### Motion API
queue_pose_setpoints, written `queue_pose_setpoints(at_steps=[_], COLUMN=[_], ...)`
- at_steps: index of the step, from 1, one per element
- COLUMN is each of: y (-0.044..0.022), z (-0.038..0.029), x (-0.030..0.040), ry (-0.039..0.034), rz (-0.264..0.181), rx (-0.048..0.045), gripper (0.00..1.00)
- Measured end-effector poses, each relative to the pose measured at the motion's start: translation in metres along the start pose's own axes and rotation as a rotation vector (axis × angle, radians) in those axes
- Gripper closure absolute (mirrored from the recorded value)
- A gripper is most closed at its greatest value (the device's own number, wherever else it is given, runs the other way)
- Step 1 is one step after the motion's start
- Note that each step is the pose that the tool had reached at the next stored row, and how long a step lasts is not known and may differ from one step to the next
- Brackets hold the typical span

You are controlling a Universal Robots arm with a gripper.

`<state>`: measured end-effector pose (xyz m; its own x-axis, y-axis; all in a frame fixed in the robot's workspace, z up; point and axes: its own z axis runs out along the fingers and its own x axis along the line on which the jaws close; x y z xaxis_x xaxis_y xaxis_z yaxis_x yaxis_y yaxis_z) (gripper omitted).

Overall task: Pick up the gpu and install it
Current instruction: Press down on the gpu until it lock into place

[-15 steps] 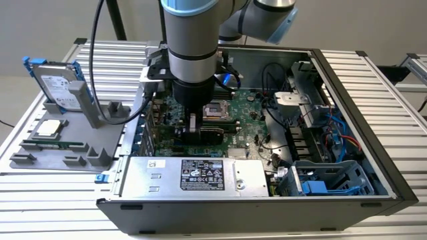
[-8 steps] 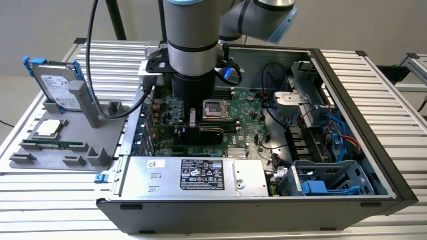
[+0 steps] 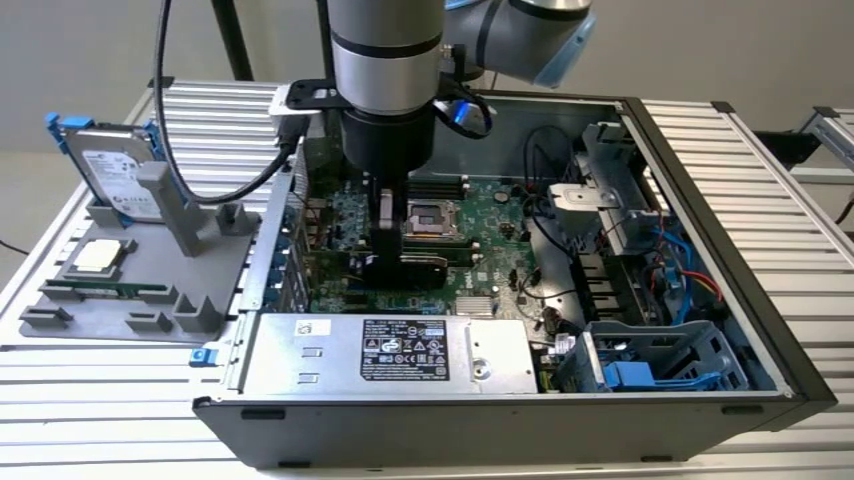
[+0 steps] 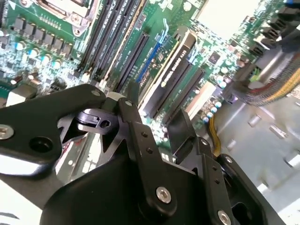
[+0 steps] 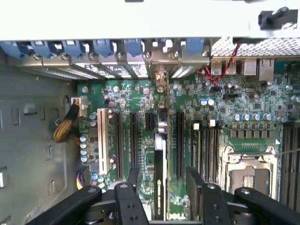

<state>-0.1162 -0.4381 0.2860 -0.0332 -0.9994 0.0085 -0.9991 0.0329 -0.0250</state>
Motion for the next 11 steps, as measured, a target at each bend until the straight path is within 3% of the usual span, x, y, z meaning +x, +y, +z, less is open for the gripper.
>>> queue_pose_setpoints(at_steps=[11], y=[0.0], z=[-0.001], x=[0.0], ry=[0.0002], rz=[0.0], rx=[-0.0001], gripper=[1.0])
